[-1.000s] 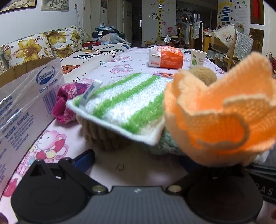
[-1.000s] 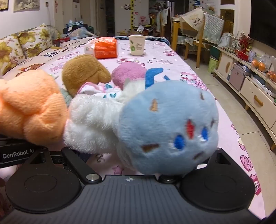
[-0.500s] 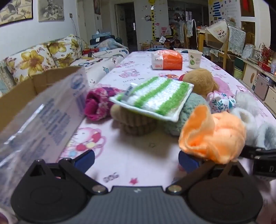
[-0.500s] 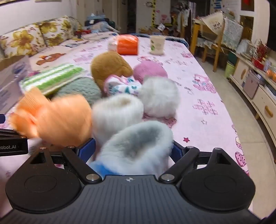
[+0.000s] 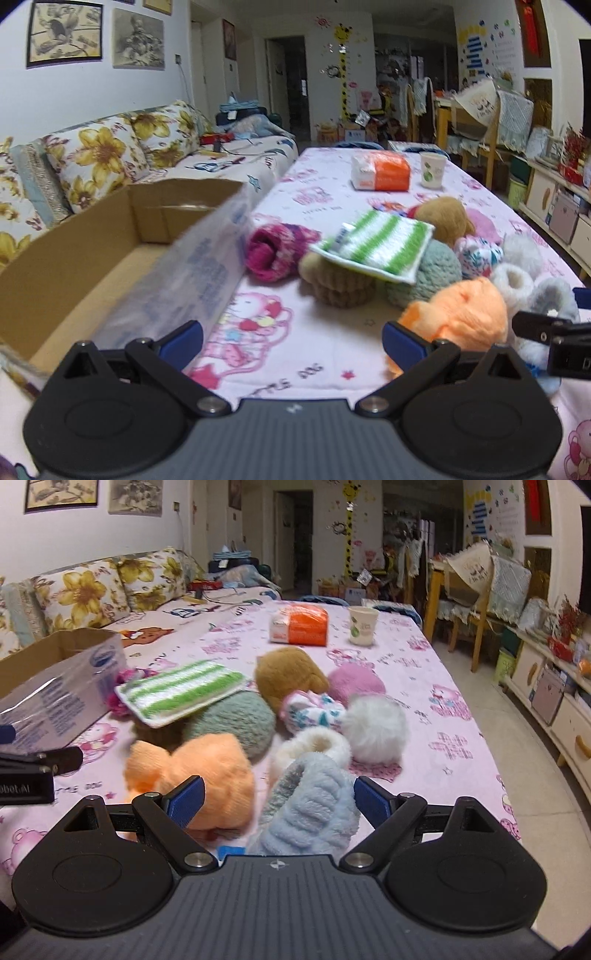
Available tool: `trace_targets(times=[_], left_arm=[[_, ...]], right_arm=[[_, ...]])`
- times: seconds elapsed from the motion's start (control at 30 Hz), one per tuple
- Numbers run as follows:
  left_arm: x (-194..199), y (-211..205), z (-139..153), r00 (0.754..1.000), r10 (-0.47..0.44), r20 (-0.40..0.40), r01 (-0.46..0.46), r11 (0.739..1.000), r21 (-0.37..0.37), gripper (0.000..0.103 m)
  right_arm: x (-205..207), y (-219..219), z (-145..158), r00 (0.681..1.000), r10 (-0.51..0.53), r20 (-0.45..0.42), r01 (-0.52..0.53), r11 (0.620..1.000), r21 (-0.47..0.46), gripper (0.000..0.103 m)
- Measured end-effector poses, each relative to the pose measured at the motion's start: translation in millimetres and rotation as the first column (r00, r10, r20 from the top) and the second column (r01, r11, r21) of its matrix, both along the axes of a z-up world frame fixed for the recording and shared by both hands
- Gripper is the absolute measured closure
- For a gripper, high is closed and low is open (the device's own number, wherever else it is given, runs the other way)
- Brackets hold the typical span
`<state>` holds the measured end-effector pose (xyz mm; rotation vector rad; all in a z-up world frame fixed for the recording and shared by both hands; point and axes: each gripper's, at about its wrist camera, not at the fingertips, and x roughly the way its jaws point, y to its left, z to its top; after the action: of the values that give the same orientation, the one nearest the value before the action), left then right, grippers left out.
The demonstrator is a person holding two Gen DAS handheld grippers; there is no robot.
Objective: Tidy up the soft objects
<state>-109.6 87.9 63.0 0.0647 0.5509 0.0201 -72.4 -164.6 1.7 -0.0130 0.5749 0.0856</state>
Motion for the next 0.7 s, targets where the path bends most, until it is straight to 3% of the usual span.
trace_targets(times=[0.33,0.7], left_arm=[[-30,41,23,0.995,0.071,0.068,-0.069,0.997,-0.022,0.001],[-55,56,50,0.988,0.083,0.13,-0.079,0.996,-0.041,0.001]], right_arm=[[-17,12,10,0.998,0.046,0.053,-0.048,0.998,0.043,0.0],[-50,28,24,0.987,0.117,0.113,-0.122,0.992,0.034,0.0]])
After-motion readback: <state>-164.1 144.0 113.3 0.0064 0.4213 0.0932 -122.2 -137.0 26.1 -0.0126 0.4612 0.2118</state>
